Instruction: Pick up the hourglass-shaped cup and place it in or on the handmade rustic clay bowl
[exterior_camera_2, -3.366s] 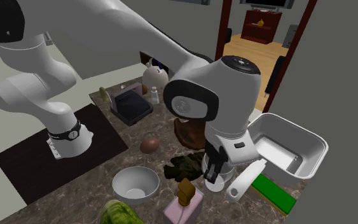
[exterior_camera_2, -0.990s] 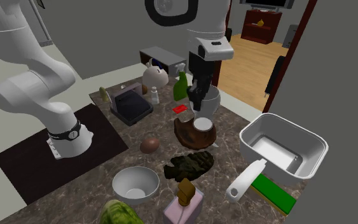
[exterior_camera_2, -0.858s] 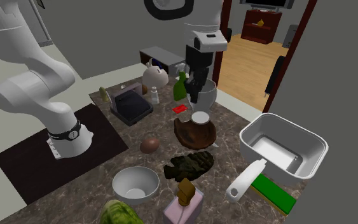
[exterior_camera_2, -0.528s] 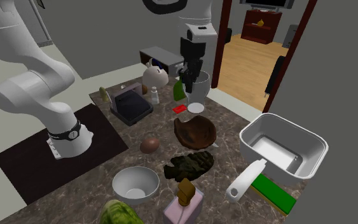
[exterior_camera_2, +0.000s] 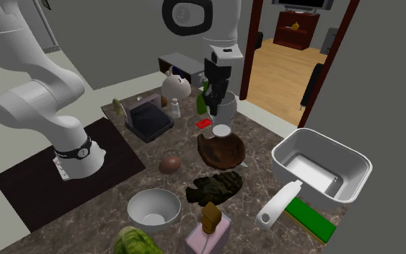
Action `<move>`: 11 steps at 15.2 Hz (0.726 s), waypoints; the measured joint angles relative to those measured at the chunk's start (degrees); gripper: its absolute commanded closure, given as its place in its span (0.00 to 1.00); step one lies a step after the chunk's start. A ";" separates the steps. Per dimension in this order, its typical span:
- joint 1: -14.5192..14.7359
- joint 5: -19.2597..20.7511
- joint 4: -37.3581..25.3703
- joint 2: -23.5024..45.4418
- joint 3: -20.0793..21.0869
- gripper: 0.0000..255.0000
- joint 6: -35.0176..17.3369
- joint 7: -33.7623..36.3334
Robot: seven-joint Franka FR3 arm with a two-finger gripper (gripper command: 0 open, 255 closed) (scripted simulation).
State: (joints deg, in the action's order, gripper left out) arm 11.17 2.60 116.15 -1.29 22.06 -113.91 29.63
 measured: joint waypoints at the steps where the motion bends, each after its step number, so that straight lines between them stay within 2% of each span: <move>1: 0.01 0.04 0.70 0.06 0.02 1.00 -0.75 0.08; 11: 0.09 1.46 5.77 2.82 0.08 1.00 -8.33 1.31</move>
State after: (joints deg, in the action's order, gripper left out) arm 11.26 4.06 121.92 1.53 22.14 -122.25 30.93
